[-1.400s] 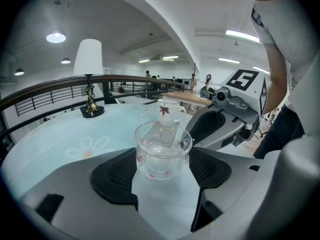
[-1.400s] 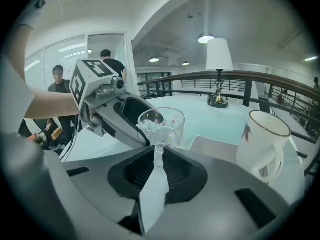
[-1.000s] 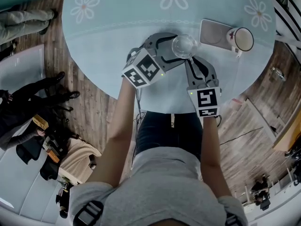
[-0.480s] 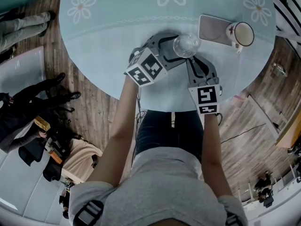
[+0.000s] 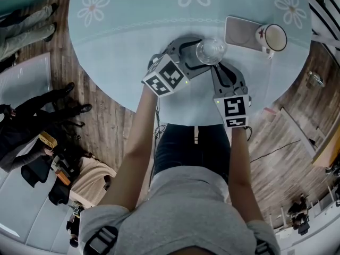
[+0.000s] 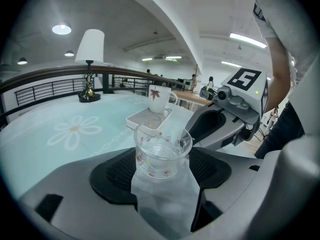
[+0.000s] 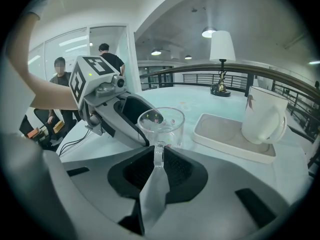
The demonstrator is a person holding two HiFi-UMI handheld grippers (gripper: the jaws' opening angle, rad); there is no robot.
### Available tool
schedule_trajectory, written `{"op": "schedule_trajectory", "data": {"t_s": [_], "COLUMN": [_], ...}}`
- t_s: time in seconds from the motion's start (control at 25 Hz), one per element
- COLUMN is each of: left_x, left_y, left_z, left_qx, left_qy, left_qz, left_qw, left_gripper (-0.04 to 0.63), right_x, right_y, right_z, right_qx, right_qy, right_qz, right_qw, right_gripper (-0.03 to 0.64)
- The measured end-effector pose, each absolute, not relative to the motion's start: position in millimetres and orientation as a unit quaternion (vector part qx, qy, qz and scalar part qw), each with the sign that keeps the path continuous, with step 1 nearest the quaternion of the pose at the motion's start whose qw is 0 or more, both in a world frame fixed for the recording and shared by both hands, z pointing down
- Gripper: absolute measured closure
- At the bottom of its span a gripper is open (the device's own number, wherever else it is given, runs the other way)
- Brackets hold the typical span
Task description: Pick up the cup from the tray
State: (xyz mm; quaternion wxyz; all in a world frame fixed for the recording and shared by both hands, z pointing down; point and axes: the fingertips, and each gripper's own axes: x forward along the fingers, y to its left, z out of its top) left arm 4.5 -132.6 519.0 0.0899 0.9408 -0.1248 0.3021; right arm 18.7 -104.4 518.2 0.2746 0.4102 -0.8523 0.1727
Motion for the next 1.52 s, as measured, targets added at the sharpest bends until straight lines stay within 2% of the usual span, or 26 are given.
{"op": "schedule_trajectory", "data": {"t_s": [0.4,0.52,0.64,0.84,1.16,1.52], "left_x": [-21.9,-33.3,-35.7,-23.8,12.1,72.1], "left_y": [-135.7,-134.7,-134.5,-139.1,-148.8,-145.9], "left_z": [494.0,478.0,456.7,418.4,371.0,357.9], "left_qx": [0.943,0.941,0.942,0.948,0.959,0.968], "left_qy": [-0.181,-0.211,-0.232,-0.250,-0.243,-0.219], "left_qz": [0.236,0.220,0.207,0.173,0.121,0.098], "left_qw": [0.148,0.147,0.122,0.092,0.081,0.081], "left_gripper": [0.262,0.275,0.375,0.580,0.586,0.586], "right_x": [33.8,43.1,50.3,60.2,97.9,151.5], "right_y": [-108.6,-113.9,-119.3,-119.5,-113.2,-117.5], "right_z": [493.1,471.8,453.8,436.4,413.3,413.2], "right_qx": [0.433,0.459,0.482,0.505,0.561,0.601], "right_qy": [-0.855,-0.848,-0.841,-0.833,-0.801,-0.772], "right_qz": [0.223,0.226,0.216,0.198,0.187,0.190], "right_qw": [0.178,0.139,0.115,0.106,0.093,0.084], "right_gripper": [0.540,0.540,0.540,0.540,0.540,0.539]}}
